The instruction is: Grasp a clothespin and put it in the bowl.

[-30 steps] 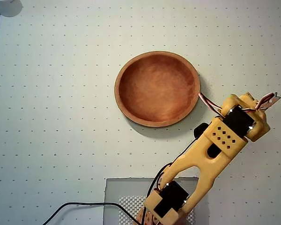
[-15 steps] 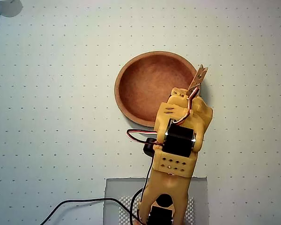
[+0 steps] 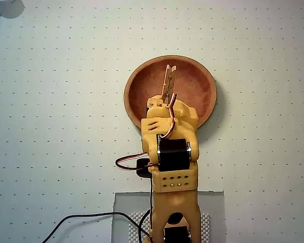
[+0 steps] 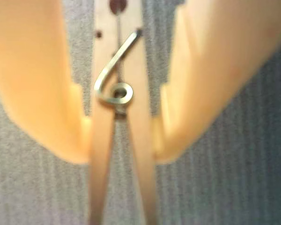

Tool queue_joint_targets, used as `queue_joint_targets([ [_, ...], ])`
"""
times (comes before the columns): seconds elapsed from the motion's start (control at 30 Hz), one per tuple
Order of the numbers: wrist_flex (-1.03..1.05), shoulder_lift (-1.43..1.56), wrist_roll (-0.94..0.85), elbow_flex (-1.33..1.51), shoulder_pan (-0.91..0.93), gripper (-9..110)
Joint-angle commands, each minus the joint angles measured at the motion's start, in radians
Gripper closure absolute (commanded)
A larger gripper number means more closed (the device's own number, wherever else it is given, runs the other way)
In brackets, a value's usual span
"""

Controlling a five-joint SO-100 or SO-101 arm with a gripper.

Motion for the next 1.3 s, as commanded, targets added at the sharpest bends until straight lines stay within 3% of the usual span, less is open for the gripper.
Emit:
queue_joint_targets([
  [0.0, -0.048, -0.026, -0.009, -0.015, -0.009, 105],
  [0.5, -0.149, -0.224, -0.058, 0.069, 0.043, 105],
  [0.97, 0.034, -0.249, -0.118, 0.268, 0.032, 105],
  [1.27, 0.04, -0.252, -0.118, 0.293, 0.04, 105],
])
